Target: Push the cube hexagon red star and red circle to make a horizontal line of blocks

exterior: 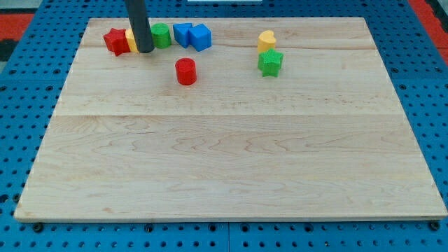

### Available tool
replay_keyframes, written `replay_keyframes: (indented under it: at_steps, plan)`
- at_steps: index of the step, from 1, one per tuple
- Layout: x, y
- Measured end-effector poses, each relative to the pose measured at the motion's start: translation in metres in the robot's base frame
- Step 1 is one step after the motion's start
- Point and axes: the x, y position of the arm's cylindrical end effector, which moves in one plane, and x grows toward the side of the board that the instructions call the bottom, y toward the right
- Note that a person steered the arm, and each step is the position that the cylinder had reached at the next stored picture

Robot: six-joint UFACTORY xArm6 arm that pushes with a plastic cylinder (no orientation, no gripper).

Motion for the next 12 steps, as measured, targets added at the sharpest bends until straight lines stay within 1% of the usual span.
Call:
replay_keyframes:
  at_steps: [1, 2, 3, 4, 5, 6, 7, 8, 9, 10, 11, 12]
  plan:
    - [-0.017, 0.000]
    - [0.007, 0.000]
    - [0.025, -0.040]
    - [0.004, -0.081]
    - [0.003, -0.082]
    - [-0.007, -0.071]
    - [-0.004, -0.074]
    - [0.043, -0.040]
    - [0.082, 0.043]
    - [0.078, 0.090]
    - [0.057, 0.136]
    - [0.039, 0.166]
